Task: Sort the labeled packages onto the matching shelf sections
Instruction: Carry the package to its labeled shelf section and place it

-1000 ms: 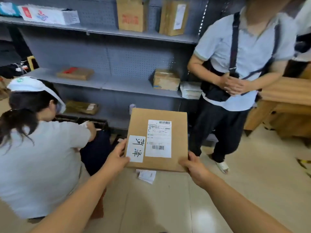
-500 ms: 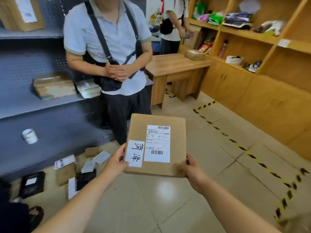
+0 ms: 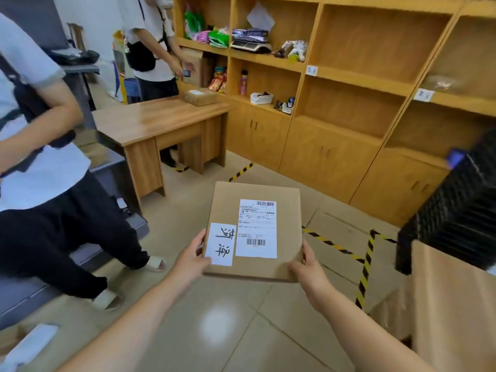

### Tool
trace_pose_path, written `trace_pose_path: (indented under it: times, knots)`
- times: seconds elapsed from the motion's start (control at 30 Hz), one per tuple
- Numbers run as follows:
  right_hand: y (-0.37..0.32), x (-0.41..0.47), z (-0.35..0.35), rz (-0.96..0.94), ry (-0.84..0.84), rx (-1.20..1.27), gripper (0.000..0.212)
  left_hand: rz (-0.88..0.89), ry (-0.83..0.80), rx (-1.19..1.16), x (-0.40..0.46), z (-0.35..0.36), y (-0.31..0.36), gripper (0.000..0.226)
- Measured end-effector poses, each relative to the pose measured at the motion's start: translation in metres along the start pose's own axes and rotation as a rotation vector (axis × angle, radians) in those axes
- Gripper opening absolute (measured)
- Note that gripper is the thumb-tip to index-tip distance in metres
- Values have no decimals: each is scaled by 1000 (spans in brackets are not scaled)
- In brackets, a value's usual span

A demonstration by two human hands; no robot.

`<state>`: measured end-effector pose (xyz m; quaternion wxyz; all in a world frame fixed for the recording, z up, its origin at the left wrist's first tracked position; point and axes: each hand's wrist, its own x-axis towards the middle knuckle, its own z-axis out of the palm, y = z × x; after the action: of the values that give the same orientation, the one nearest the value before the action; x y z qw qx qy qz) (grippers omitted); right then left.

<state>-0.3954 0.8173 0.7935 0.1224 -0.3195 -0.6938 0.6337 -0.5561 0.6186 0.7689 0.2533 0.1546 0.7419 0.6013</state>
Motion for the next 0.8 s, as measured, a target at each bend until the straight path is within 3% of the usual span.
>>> trace_pose_path:
  times: [0.37,0.8]
  knots:
    - [-29,117,-79,-23,193,-68,77,71,-165,22,160,89,54,77]
    - [-99,335,-123,-22,425,-23,72,267,-352,181,420,146,148,70]
